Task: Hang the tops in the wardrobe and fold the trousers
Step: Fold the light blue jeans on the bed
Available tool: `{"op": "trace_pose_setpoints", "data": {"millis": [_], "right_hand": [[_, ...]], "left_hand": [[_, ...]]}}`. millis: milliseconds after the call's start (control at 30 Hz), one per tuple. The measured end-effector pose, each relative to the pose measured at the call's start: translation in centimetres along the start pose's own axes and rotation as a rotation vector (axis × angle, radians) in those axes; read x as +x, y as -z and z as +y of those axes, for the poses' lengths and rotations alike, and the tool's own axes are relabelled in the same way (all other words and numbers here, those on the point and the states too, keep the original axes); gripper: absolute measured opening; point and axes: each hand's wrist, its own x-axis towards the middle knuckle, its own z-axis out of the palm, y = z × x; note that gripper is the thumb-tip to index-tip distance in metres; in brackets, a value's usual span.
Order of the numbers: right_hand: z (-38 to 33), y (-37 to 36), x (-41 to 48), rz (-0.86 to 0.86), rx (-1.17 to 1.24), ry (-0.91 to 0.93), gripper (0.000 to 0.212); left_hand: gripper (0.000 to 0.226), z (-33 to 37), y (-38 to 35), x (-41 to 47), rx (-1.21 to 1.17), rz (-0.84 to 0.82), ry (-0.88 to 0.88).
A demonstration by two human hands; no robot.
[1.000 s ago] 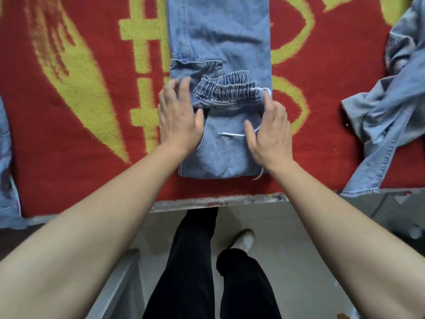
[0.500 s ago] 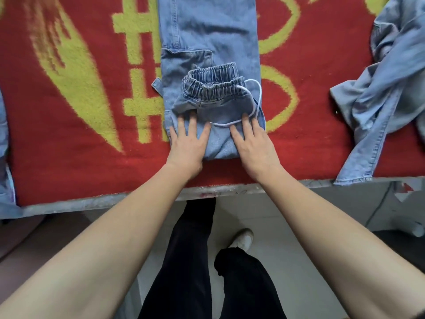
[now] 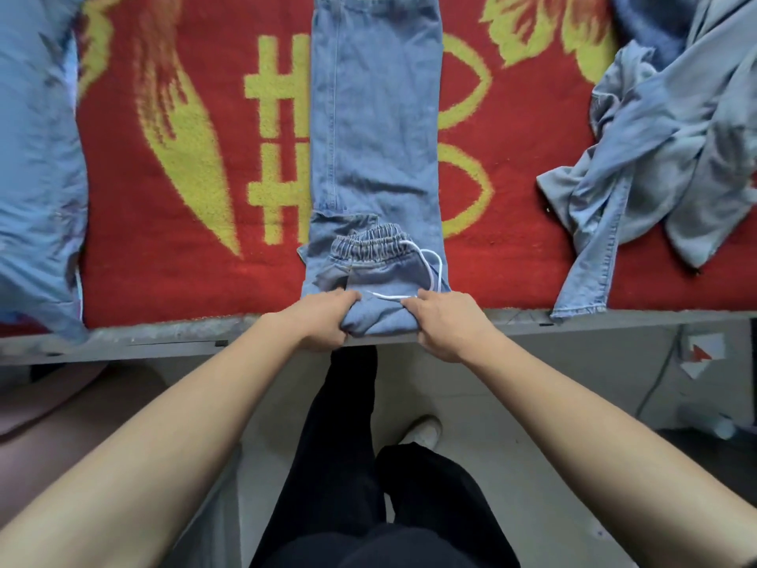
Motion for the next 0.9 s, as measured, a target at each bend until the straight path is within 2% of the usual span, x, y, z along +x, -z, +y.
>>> {"op": "trace_pose_setpoints", "data": {"millis": [133, 200, 267, 367, 467, 533, 600, 700, 800, 900], "right_hand": [[0.4, 2.1, -0.9, -0.121, 0.055, -0.001, 0.035], [1.5, 5.2, 0.4, -0.139, 0.121, -0.015, 0.021], [3.3, 8.7, 2.3, -0.162, 0.246, -0.069, 0.013], [6.3, 13.4, 5.8, -0.125, 0.501, -0.153, 0.03], [9.2, 16.0, 10.5, 0.072, 0.76, -0.293, 0.047], [10.7, 16.2, 14.0, 0.23, 0.919, -0.408, 0.058], [11.5, 15.6, 17.3, 0.364, 0.967, -0.496, 0.063], [11.6, 14.6, 20.7, 0.551, 0.931, -0.565, 0.063], [11.0, 13.6, 23.0, 0.595, 0.891, -0.648, 0.059], [10.4, 11.5, 24.6, 0.583, 0.734, -0.72, 0.058]], "left_hand": [[0.048, 0.4, 1.7, -1.5, -0.026, -0.119, 0.034], [0.041, -0.3, 5.0, -1.2, -0.187, -0.172, 0.06], [0.04, -1.8, 8.9, -0.3, -0.295, -0.15, 0.032], [0.059, -4.5, 14.1, 1.6, -0.546, 0.002, 0.061], [0.055, -7.3, 17.4, 5.0, -0.851, 0.2, 0.161], [0.057, -8.6, 18.3, 8.2, -1.05, 0.392, 0.233], [0.056, -9.4, 18.1, 11.8, -1.158, 0.64, 0.314], [0.051, -9.4, 17.6, 15.9, -1.164, 0.896, 0.432], [0.041, -9.1, 17.4, 18.0, -0.904, 0.932, 0.507], [0.037, -9.1, 17.3, 19.7, -0.693, 0.906, 0.561]]}}
